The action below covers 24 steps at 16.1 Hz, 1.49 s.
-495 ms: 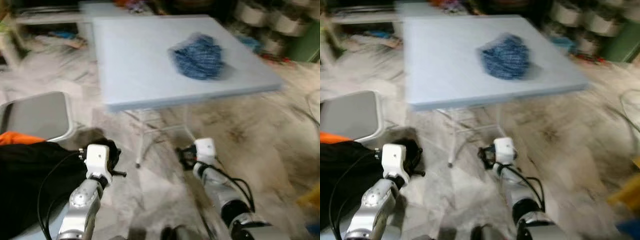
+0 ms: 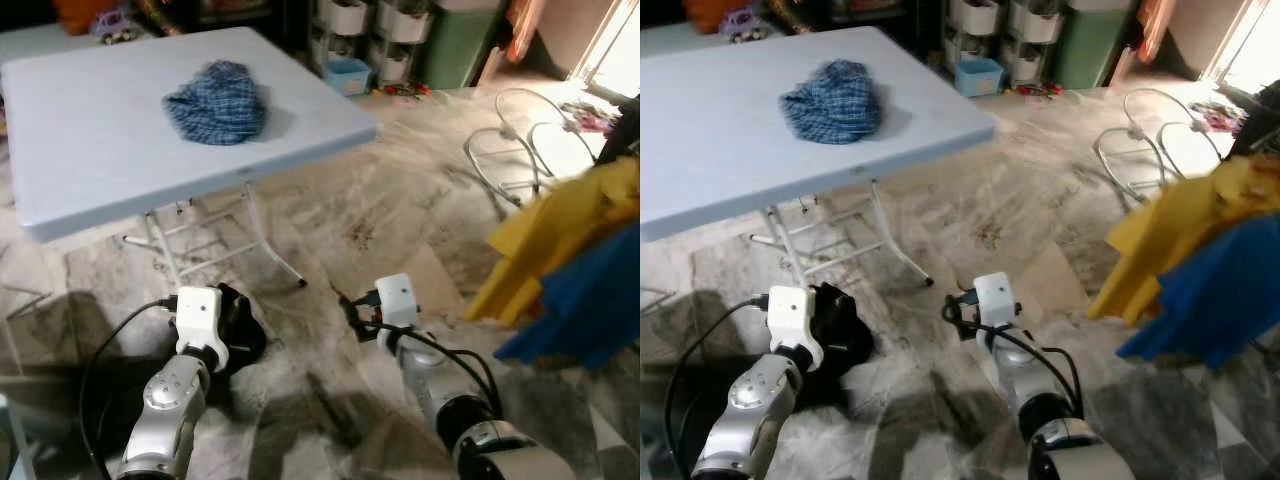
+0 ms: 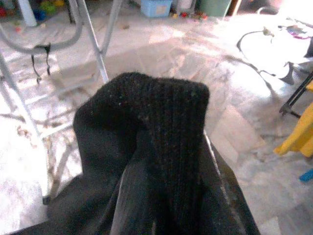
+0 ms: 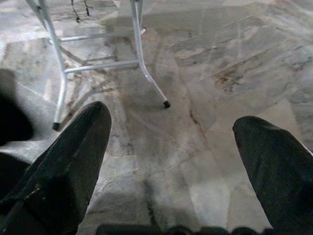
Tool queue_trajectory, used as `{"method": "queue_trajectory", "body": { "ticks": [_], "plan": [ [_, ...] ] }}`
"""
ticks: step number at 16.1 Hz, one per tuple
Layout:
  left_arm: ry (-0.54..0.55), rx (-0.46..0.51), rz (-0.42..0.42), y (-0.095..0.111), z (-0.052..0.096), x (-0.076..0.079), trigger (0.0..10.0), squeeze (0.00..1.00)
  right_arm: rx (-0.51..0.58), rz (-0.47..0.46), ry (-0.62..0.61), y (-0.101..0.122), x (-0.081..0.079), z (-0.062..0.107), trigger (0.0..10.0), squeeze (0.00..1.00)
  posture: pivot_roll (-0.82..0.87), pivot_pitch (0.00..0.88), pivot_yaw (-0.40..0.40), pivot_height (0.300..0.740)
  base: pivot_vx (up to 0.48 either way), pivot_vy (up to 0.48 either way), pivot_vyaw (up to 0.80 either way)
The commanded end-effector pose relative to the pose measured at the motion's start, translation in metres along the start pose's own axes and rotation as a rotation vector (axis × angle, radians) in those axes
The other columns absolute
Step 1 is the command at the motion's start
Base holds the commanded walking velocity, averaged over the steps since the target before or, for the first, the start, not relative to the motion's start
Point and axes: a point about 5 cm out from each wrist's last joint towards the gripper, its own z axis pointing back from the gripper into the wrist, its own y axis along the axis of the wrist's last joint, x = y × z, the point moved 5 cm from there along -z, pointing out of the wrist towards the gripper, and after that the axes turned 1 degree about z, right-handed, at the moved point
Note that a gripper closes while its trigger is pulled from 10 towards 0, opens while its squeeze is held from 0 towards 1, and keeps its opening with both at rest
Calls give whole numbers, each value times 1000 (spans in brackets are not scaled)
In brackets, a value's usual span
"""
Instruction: Hang hanger
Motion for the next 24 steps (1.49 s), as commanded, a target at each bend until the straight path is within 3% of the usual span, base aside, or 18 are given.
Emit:
{"method": "queue_trajectory", "body": {
  "ticks": [1, 5, 11, 16, 24],
  "plan": [
    [36, 15, -4, 2, -2, -4, 10000, 0, 6, 6, -6, 4, 5, -1, 10000, 0, 63, 102, -42, 740, 0, 0, 0],
    [61, 9, 63, 2, -5, -12, 10000, 0, -8, 10, -17, -1, 11, 2, 10000, 0, 56, 105, -49, 740, 0, 0, 0],
    [4, 19, 12, 5, -8, -6, 10000, 0, -13, 6, -37, -5, 16, 4, 10000, 0, 40, 106, -36, 740, 0, 426, -800],
    [2, 12, 26, 1, -7, -7, 10000, 0, -18, 3, -31, -8, 11, 4, 10000, 0, 41, 109, -34, 740, 0, 425, -800],
    [-35, 43, 41, 2, -5, 2, 10000, 0, -5, 10, -29, -5, 10, 4, 10000, 0, 41, 117, -41, 740, 0, 0, -454]
  ]
}}
